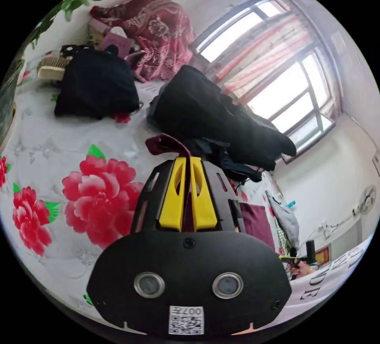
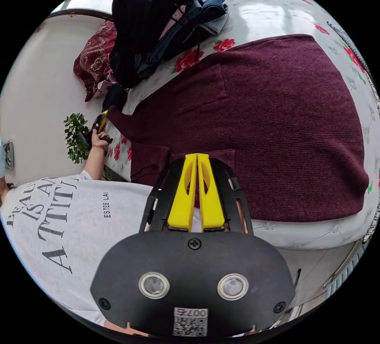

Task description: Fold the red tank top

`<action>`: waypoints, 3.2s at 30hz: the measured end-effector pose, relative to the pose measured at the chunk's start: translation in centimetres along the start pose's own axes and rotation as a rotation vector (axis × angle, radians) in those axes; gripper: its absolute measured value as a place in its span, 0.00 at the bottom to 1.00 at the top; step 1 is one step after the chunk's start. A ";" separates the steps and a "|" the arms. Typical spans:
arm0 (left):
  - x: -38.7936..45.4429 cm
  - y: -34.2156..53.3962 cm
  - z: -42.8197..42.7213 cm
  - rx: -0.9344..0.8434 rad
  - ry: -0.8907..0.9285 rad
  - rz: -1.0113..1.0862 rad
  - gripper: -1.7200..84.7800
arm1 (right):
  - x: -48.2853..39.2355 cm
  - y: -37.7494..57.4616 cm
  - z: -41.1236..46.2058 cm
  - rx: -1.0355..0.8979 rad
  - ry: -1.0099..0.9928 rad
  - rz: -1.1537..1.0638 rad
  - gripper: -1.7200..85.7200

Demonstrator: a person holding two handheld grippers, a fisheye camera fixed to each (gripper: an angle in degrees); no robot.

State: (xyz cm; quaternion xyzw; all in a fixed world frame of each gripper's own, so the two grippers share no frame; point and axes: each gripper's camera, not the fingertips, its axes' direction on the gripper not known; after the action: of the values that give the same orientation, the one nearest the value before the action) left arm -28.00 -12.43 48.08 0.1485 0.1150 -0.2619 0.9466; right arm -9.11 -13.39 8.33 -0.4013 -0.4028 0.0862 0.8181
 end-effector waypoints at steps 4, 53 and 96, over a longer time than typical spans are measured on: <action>14.5 3.9 4.3 -0.179 0.132 0.553 0.06 | 0.8 1.1 -0.9 0.063 -0.011 0.050 0.02; 16.9 22.1 -3.8 -0.588 -0.439 0.177 0.11 | 14.7 0.2 -6.6 0.252 -0.083 0.099 0.06; 35.1 28.8 3.3 -0.676 -0.082 0.653 0.11 | -6.0 -0.9 9.0 -0.421 -0.275 -0.793 0.06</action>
State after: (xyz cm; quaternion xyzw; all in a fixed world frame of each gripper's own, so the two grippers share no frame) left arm 17.08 -6.18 47.09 -0.1502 0.1035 0.0962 0.9785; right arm -19.86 -11.50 8.65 -0.3584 -0.6385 -0.2643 0.6277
